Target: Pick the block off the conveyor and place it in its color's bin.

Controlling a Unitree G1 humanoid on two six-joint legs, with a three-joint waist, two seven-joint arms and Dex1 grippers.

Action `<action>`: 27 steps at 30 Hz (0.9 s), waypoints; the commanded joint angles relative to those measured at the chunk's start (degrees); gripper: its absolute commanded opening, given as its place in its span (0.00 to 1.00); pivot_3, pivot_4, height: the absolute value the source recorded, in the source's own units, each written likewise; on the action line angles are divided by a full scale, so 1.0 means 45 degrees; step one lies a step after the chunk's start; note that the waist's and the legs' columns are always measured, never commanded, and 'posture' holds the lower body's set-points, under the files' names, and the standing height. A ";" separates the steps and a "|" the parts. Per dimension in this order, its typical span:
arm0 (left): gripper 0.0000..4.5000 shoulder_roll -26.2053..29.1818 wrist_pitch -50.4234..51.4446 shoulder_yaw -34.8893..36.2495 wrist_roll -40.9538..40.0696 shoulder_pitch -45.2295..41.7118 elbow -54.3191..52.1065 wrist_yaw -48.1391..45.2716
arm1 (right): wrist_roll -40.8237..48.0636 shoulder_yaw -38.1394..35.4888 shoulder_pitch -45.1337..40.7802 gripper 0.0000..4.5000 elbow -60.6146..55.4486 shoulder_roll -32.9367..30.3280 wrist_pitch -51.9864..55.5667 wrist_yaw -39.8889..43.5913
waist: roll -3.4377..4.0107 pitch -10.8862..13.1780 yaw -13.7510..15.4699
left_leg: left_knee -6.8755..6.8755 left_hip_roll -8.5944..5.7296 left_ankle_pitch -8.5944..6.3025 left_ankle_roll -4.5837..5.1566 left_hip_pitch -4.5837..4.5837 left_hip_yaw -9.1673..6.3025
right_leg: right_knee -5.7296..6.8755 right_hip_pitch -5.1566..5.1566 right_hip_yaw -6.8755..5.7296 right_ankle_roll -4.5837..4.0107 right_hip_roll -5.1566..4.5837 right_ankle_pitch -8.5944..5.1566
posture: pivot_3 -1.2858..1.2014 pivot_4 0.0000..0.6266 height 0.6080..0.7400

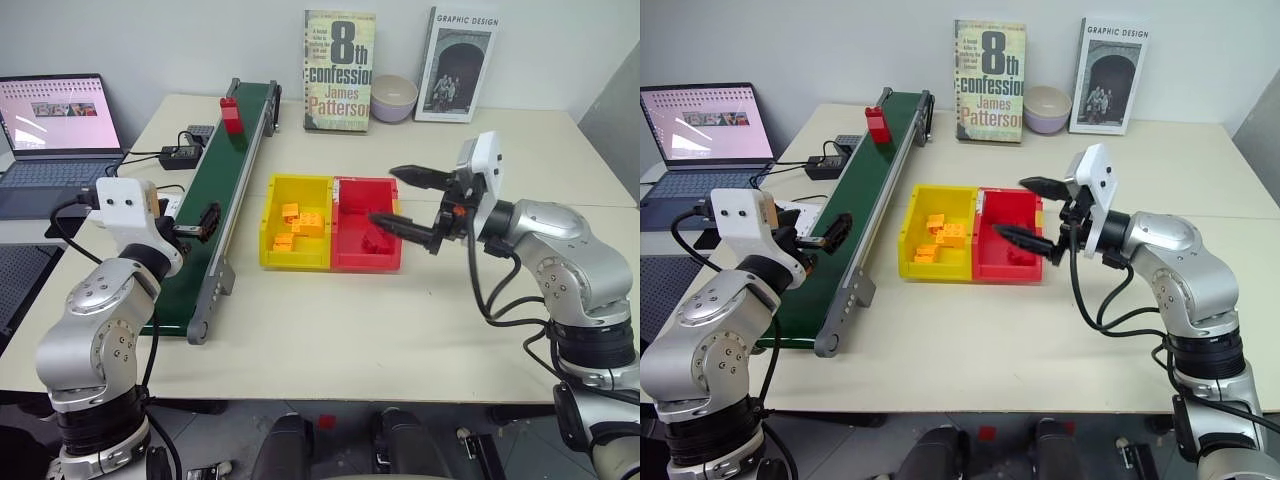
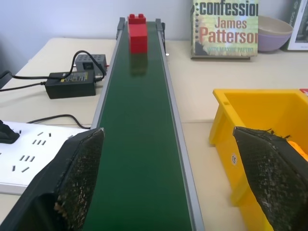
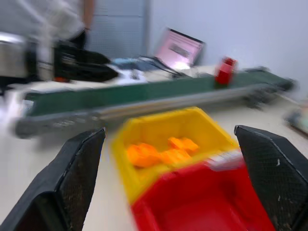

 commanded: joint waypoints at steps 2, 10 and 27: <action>0.99 0.0008 -0.0372 0.0186 0.0072 0.0051 -0.0121 0.0145 | 0.0900 -0.0146 -0.0362 1.00 -0.0729 0.0210 0.0316 0.0027 | 0.0000 0.0000 0.0001 | 0.0000 0.0000 0.0000 0.0000 -0.0001 -0.0003 | 0.0002 -0.0002 -0.0003 0.0000 0.0000 0.0000 | 0.52 0.24 1.00; 0.99 0.0143 -0.0667 -0.0040 0.0405 -0.0136 0.0431 0.0279 | 0.0871 -0.0026 -0.0285 1.00 -0.0821 0.0276 0.0134 -0.0162 | 0.0000 0.0000 0.0006 | 0.0002 0.0000 0.0000 -0.0001 0.0001 -0.0001 | 0.0003 -0.0002 0.0001 -0.0001 -0.0005 0.0000 | 0.52 0.24 1.00; 0.99 0.0058 -0.1493 -0.0608 0.1077 -0.1105 0.2072 0.0470 | 0.0820 -0.0065 -0.0302 1.00 -0.1325 0.0150 0.0127 -0.0822 | 0.0000 0.0000 0.0009 | -0.0001 0.0001 0.0000 -0.0001 -0.0001 0.0000 | 0.0001 -0.0004 0.0001 -0.0001 -0.0010 0.0001 | 0.52 0.24 1.00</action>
